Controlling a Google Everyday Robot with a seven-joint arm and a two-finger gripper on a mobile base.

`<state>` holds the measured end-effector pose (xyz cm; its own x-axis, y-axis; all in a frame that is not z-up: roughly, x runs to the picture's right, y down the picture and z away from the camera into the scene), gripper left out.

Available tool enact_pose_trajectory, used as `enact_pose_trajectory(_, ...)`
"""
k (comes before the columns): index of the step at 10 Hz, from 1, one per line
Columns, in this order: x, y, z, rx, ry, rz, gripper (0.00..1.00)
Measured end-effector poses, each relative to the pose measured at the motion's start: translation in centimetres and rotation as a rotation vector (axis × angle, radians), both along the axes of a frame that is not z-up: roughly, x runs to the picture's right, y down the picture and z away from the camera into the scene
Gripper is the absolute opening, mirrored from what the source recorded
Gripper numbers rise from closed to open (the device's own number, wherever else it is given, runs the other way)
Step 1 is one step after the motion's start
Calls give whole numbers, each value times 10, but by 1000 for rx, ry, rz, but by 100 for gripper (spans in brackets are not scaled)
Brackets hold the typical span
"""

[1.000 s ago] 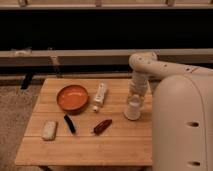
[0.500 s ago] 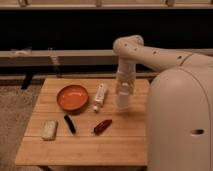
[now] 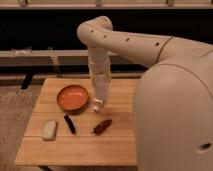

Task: Place the ceramic cup over the eraser

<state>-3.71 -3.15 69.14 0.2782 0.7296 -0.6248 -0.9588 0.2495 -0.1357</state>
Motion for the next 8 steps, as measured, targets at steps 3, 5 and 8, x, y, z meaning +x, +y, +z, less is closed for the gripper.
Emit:
enact_pose_trajectory(3,-63,24,-27,26,-136,-140,0)
enact_pose_trajectory(5,-92,45,-43,25,-203,-213,0)
enact_pose_trajectory(8,-139,78,-51,-14,-302,-322,0)
